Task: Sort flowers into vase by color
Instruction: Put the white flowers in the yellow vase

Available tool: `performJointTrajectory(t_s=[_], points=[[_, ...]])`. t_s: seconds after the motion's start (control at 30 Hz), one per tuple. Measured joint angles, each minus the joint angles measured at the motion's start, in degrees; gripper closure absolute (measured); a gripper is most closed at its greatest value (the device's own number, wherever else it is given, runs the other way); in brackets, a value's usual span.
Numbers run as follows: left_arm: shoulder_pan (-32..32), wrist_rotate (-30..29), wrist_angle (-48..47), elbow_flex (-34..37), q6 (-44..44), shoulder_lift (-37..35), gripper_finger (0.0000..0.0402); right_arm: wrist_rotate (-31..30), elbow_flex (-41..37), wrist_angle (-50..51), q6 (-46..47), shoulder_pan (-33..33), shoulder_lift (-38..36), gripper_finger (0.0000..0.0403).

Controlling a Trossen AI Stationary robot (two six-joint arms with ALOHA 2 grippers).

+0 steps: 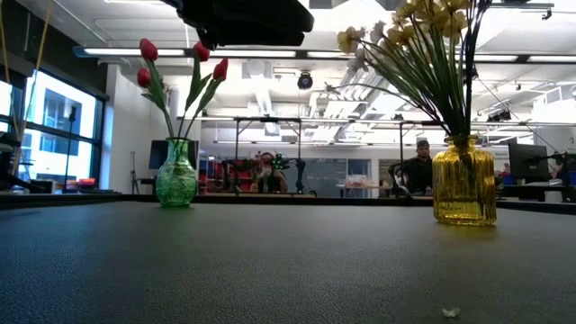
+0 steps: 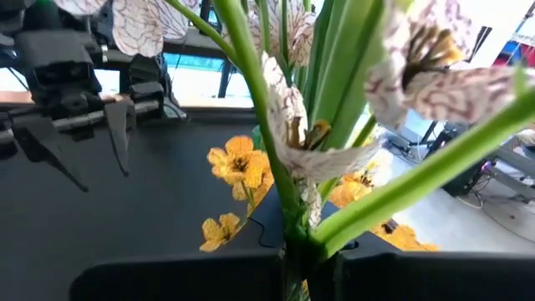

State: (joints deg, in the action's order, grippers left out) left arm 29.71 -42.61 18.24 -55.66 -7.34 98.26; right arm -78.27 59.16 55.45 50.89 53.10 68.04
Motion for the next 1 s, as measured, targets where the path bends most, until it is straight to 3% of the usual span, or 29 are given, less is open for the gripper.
performJointTrajectory(t_s=[0.4, 0.63, 1.0], points=[[0.0, 0.0, 0.0, 0.0, -0.1, 0.0, 0.0243, 8.9, 0.0, 3.7, 8.4, -7.0, 3.8, 0.0401], [0.1, 0.3, 0.0, 0.0, -0.1, 0.0, 0.0243, 14.2, 0.0, 6.6, 13.8, -10.1, 5.7, 0.0378], [0.1, 0.5, 0.0, 0.0, -0.6, 0.0, 0.0243, 26.2, 0.0, 7.0, 14.7, -13.0, 5.3, 0.0243]])
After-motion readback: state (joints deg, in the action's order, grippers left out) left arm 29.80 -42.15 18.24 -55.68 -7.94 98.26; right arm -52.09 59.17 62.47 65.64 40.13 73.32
